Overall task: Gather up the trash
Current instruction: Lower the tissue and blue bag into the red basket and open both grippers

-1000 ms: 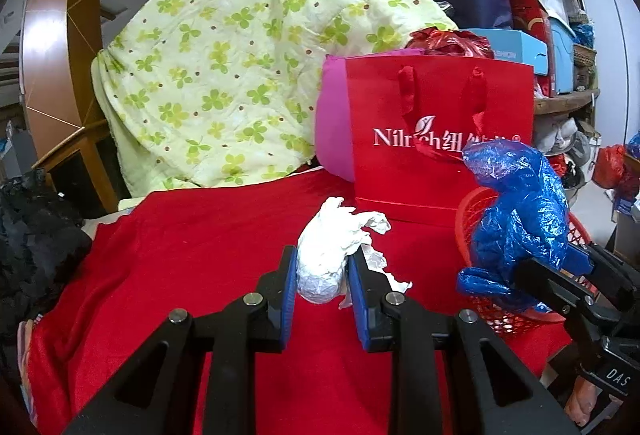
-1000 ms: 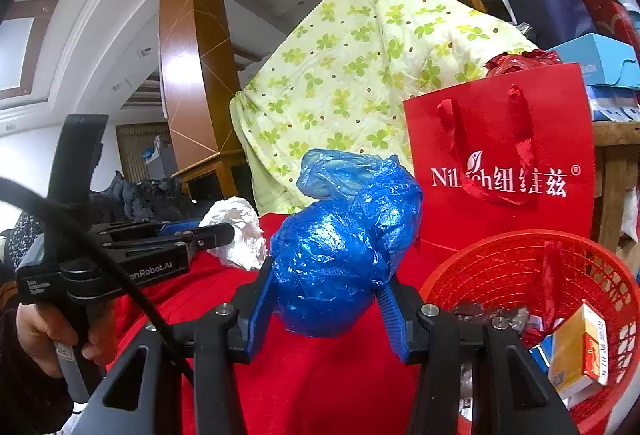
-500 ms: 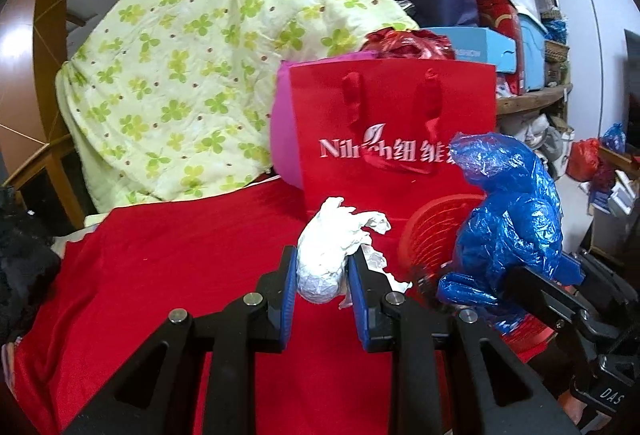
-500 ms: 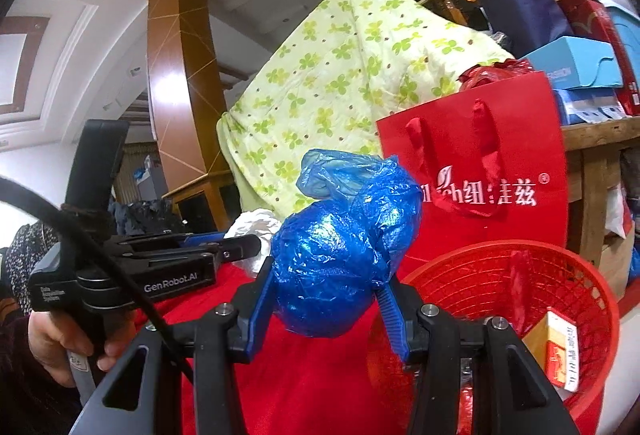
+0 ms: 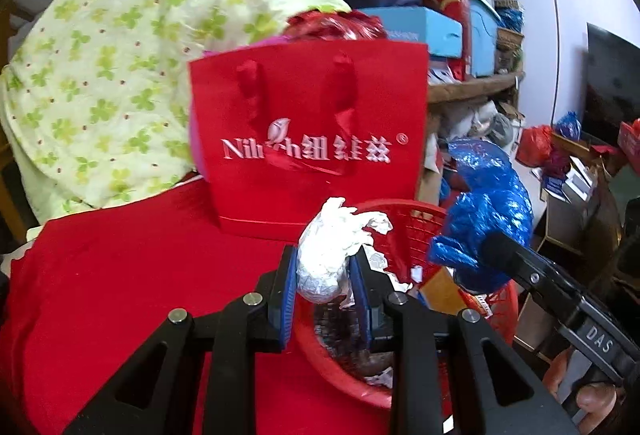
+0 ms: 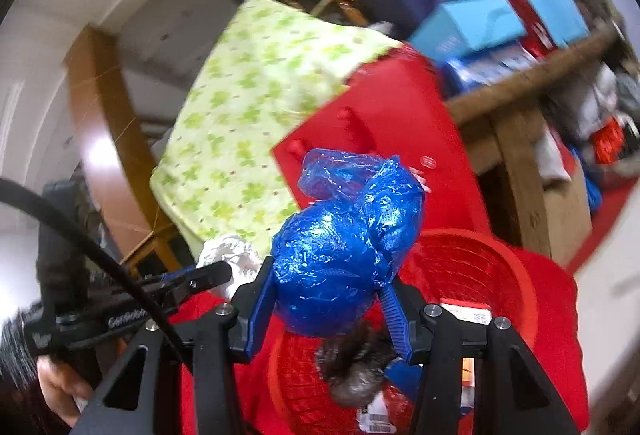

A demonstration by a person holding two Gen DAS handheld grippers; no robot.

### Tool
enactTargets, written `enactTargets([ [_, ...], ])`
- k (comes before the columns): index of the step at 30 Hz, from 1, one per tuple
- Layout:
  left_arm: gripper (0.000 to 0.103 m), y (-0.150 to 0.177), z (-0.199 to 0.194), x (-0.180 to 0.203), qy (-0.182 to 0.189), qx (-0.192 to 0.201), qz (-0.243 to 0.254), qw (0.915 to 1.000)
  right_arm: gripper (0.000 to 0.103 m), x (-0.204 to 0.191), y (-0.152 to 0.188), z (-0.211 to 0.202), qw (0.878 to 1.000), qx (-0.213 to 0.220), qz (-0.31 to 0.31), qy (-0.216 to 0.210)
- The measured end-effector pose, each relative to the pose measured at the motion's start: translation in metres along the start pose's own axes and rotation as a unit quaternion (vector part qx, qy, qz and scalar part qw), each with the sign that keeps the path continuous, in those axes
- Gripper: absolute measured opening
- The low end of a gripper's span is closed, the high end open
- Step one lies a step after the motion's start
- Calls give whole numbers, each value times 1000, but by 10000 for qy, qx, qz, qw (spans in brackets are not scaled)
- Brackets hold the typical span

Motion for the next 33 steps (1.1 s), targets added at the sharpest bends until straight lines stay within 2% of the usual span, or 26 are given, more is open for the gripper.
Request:
enactTargets([
  [4, 34, 8, 18, 12, 303, -241, 30, 9992, 54, 19, -3, 4, 9993, -99, 269, 239],
  [6, 55, 12, 21, 14, 319, -296, 30, 9990, 57, 26, -3, 8, 9985, -199, 448, 236],
  [7, 59, 15, 21, 14, 290, -277, 20, 9992, 57, 29, -2, 9, 9979, -262, 553, 226],
  [10, 63, 21, 14, 12, 326, -247, 37, 9992, 62, 35, -1, 15, 9965, -332, 732, 218],
  [11, 66, 23, 12, 10, 335, -242, 35, 9991, 66, 36, -1, 17, 9960, -352, 795, 188],
  [17, 77, 41, -4, -9, 335, -224, -136, 9991, 67, 34, 2, 34, 9943, -426, 969, 156],
  [19, 77, 47, -11, -17, 264, -217, -191, 9992, 67, 30, 3, 34, 9943, -400, 980, 114],
  [22, 88, 52, -24, -29, 99, -194, -344, 9992, 67, 19, 5, 31, 9968, -309, 724, 166],
  [27, 90, 54, -52, -43, -337, 11, -351, 9988, 67, -10, 10, 20, 9996, -71, -63, 271],
  [30, 99, 55, -68, -51, -478, 96, -352, 9982, 67, -29, 15, 10, 9981, -36, -501, 366],
  [33, 99, 57, -83, -59, -736, 244, -419, 9961, 67, -47, 25, -6, 9962, -135, -785, 341],
])
Point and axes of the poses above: each gripper's, at about its wrist camera, not at the fingertips, and z roughly the way its jaws point, x to its right, y to its underside, the point moved 2 cm from there along z, roughly the way its jaws point, and after that the axes turned 2 degrees about z, right-handed, at the moved point
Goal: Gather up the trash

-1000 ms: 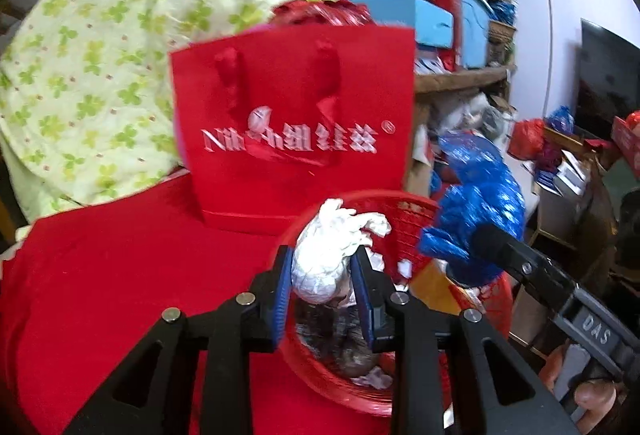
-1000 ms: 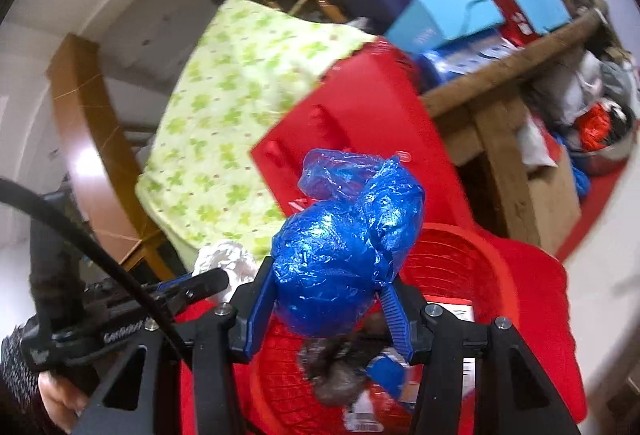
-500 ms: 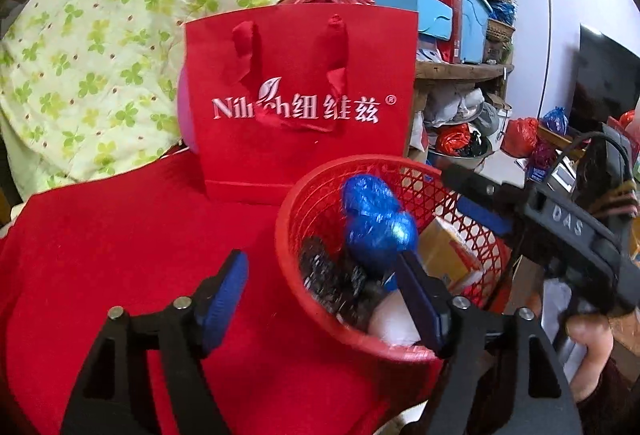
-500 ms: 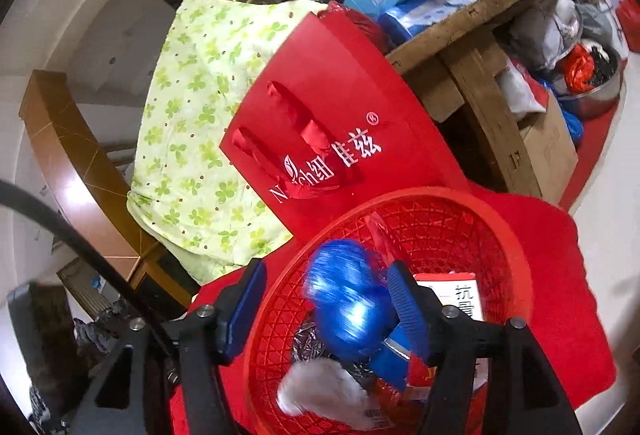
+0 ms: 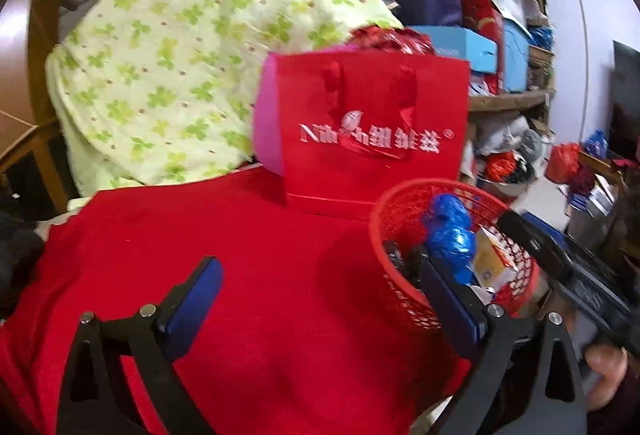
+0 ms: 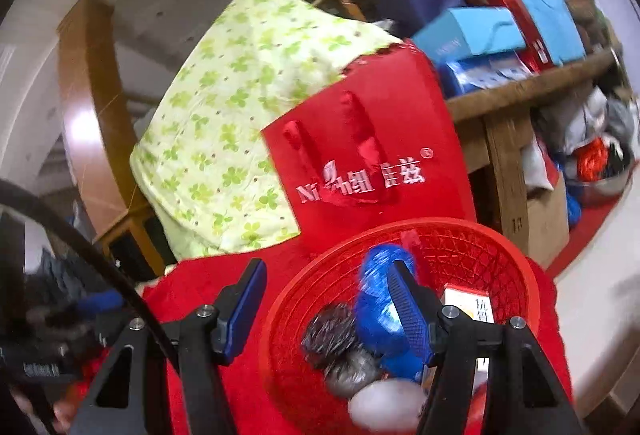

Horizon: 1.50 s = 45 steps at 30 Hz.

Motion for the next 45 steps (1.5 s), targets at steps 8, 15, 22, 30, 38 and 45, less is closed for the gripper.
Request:
enactTargets([
  [8, 99, 7, -21, -14, -472, 79, -23, 9989, 70, -45, 5, -47, 9973, -139, -657, 286],
  [15, 99, 13, -36, -14, -805, 86, 27, 9967, 70, -62, 14, -68, 9928, -467, -885, 660],
  [22, 99, 16, -45, -12, -987, 14, 1, 9951, 70, -74, 14, -77, 9919, -678, -871, 627],
  [30, 99, 17, -52, -8, -1148, 25, 48, 9934, 70, -75, 12, -86, 9921, -772, -718, 675],
  [38, 100, 18, -59, -8, -1212, 35, 42, 9926, 70, -76, 10, -86, 9911, -831, -659, 807],
  [45, 100, 18, -59, -8, -1205, 19, 37, 9927, 70, -75, 12, -82, 9903, -930, -580, 850],
])
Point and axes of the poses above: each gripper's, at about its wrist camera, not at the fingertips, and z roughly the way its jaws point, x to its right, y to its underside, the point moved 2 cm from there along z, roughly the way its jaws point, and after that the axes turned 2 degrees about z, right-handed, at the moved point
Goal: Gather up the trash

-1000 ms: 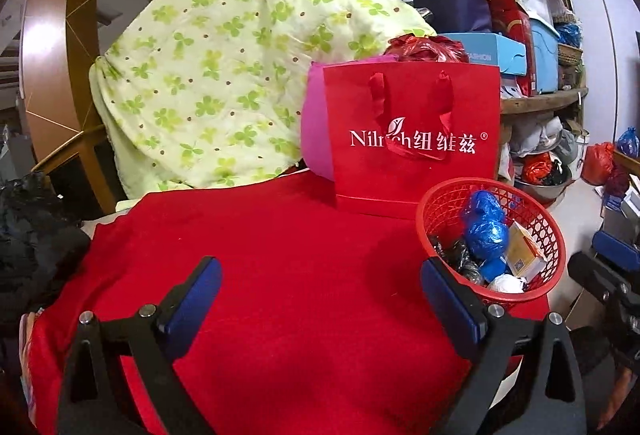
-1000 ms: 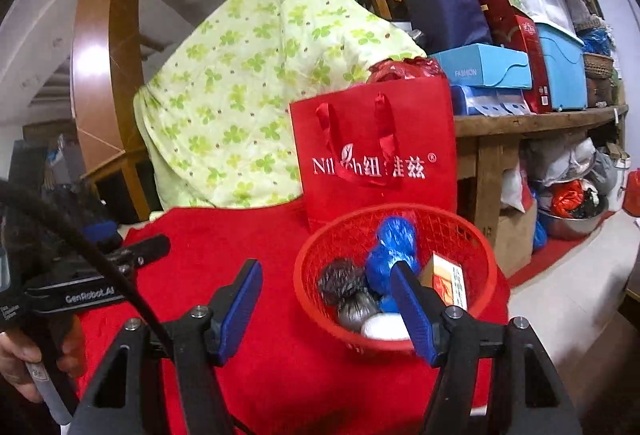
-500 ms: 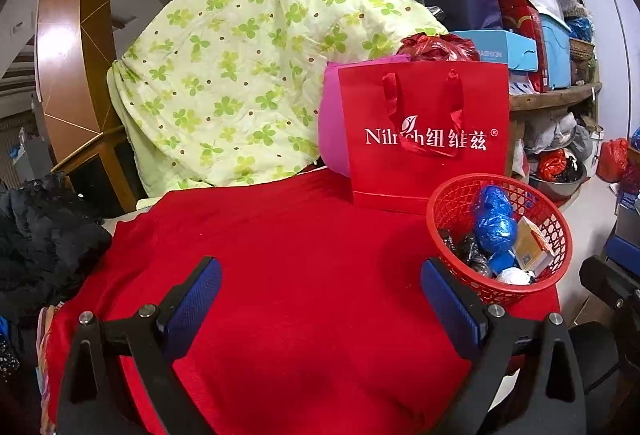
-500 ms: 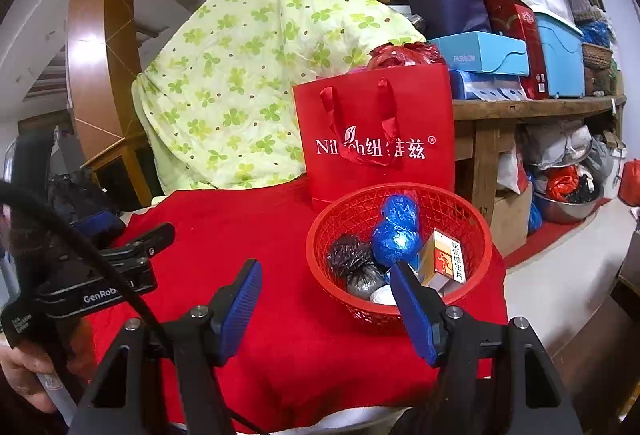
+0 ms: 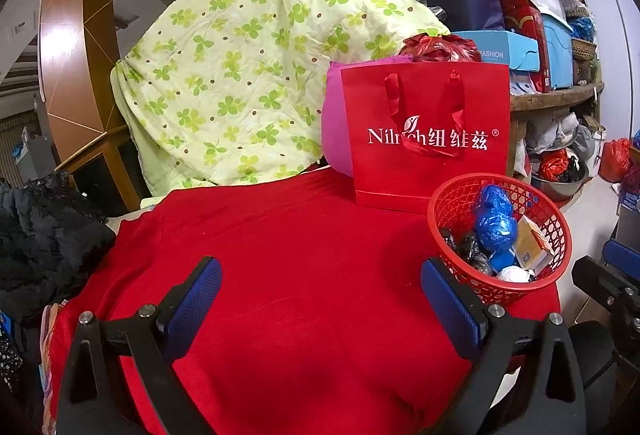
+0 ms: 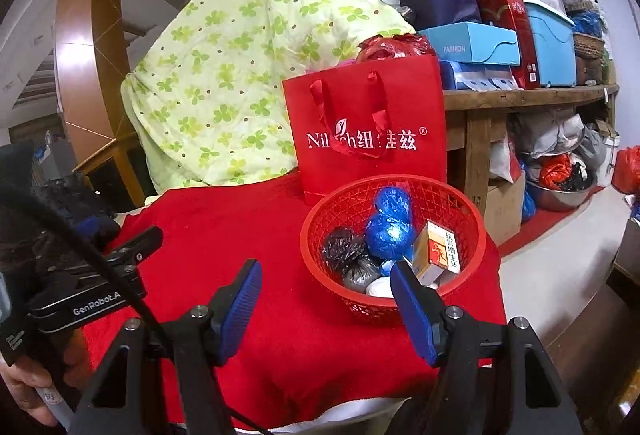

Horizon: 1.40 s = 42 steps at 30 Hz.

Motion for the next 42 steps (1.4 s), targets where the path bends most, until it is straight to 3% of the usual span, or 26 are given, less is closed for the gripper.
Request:
enactTargets([
  [42, 100, 4, 1, -3, -3, -41, 28, 10000, 70, 0, -3, 3, 9999, -4, 28, 145],
])
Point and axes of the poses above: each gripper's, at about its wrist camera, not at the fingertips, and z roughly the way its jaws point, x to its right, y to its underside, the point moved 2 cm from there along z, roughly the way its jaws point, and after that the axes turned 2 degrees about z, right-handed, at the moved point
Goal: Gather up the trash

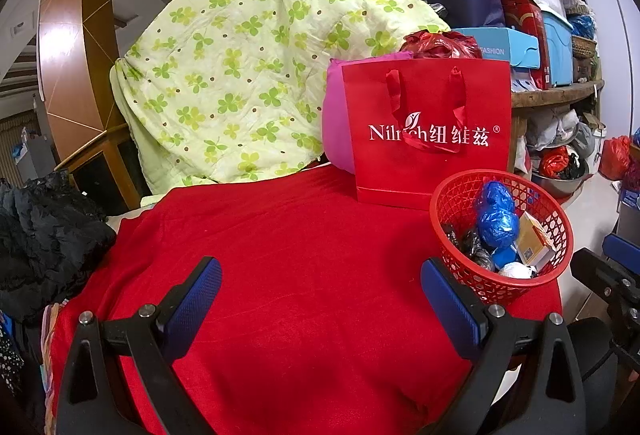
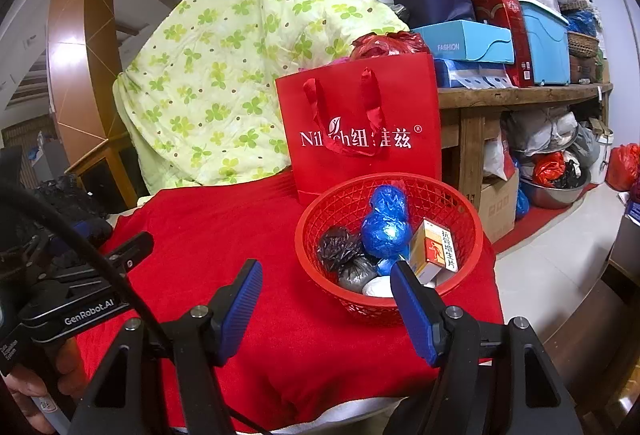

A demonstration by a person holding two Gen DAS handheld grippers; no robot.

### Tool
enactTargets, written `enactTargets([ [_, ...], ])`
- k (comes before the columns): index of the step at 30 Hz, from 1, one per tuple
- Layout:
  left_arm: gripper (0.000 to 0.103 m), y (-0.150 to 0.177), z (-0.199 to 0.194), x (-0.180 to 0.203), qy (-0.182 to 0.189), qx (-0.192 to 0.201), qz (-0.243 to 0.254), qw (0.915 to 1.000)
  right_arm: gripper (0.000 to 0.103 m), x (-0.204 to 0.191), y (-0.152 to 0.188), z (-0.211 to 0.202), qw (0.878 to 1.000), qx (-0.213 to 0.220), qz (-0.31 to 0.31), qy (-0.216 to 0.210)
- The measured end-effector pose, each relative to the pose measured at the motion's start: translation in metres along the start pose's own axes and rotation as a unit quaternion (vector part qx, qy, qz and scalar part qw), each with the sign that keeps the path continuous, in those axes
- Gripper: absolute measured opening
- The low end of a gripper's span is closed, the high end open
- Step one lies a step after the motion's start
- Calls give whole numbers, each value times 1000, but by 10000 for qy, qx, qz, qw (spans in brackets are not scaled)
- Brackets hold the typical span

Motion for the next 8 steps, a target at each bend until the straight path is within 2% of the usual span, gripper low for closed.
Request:
enactTargets([
  [8, 100, 0, 3, -7, 24, 87, -110, 9999, 70, -7, 5, 10, 10000, -75, -54, -14],
])
Point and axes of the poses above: each gripper's, at about its wrist camera, not at the fingertips, and z roughly the way its jaws point, x to its right, y to its underside, the point moved 2 cm from there along z, roughly the way its jaws point, and after that the axes turned 2 degrees about z, right-handed, at the moved point
